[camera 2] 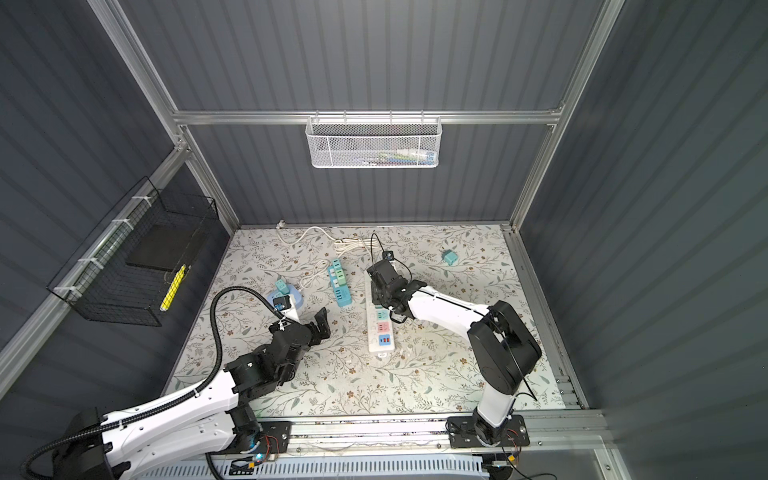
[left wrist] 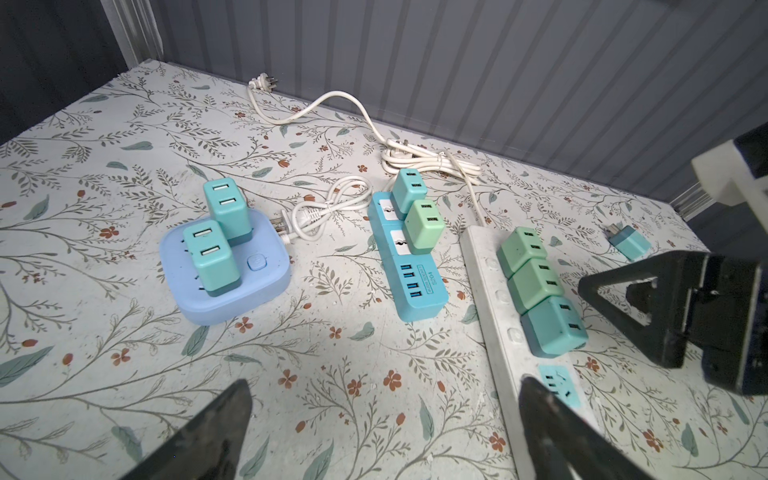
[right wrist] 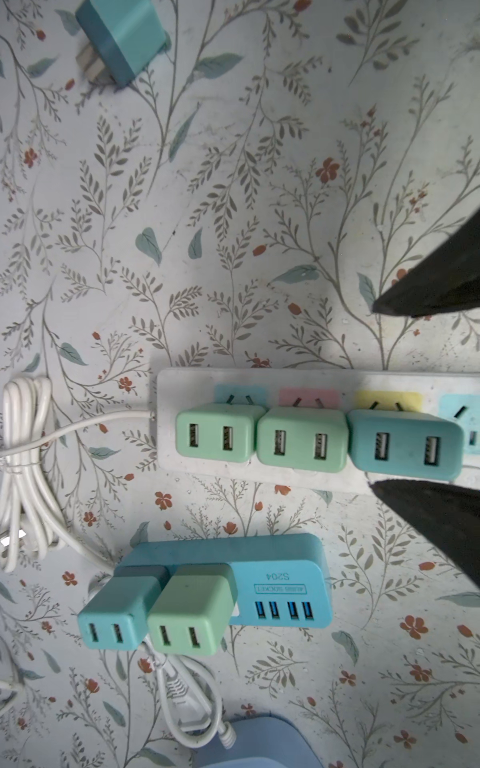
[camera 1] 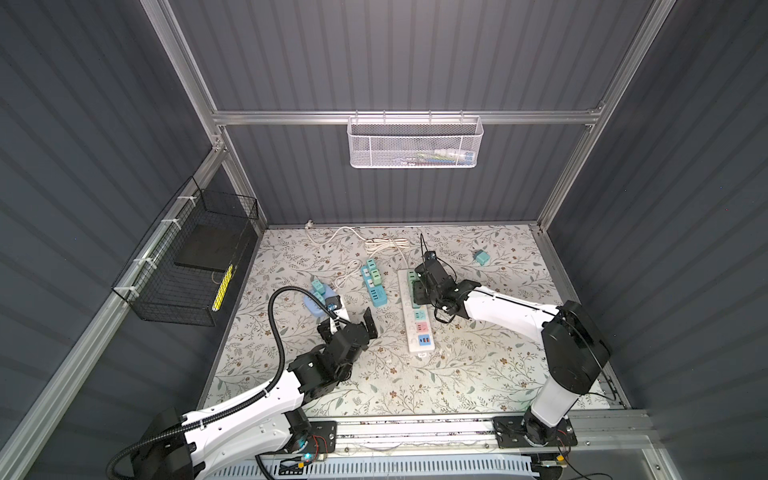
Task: Insert the plug
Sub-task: 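Press the teal cube into the white strip outlet below the green cubes, then open the right gripper and lift it away from the strip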
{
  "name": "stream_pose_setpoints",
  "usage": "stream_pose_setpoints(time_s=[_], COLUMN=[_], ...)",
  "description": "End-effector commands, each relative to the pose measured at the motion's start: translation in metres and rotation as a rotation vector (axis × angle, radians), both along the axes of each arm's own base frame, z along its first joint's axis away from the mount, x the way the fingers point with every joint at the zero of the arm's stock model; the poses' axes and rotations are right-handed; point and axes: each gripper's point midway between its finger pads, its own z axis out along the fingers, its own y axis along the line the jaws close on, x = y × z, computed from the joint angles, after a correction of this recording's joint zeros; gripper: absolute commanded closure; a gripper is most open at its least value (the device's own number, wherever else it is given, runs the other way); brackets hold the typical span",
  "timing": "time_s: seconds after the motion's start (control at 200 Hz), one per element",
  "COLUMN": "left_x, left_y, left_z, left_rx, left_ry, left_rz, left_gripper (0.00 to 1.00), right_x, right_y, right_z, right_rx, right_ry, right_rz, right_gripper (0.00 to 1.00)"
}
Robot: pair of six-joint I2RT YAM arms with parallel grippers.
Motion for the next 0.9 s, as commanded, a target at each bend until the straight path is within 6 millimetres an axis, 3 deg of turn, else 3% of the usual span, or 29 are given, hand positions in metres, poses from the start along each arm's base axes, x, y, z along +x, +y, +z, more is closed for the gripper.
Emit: stream_pose_setpoints(time_s=[0.0,0.31,0.415,0.525,0.61,0.7,0.896], left_x=[0.005,0.006,0.007,0.009,0.010,0.010,0.011], left_y=[-0.004,-0.006,-0.008,-0.011,-0.012,-0.014,-0.018], left_z=[0.012,0.012,0.012,0.013,0.016,0.017,0.021], left_rx=[0.008,0.011,0.012,0.020,0.023,0.021,0.026], left_ry=[-0.013,-0.012,-0.009,-0.009,-0.011,-0.015,-0.020], left_rz=[-0.002,-0.003,-0.006,-0.014,-0.019,-0.026,-0.042], left_gripper=[0.00,0.00,0.00,0.00,0.00,0.00,0.00], right_x=[-0.007,-0.013,-0.012,-0.005,0.008,0.026,0.067], right_y=[-0.007,-0.019,-0.022,-0.032,-0.059,-0.103,-0.190], right_z=[-0.030,-0.054,-0.045,-0.018,0.003,0.016,0.018], right_rx=[-0.034,-0.047,-0.042,-0.002,0.029,0.043,0.135], right_ry=[0.068,0.113,0.092,0.052,0.016,0.003,0.049], right_rz=[0.008,-0.014,-0.021,-0.043,-0.114,-0.230,-0.464], right_gripper=[0.37,0.39,0.38,0.37,0.33,0.28,0.21])
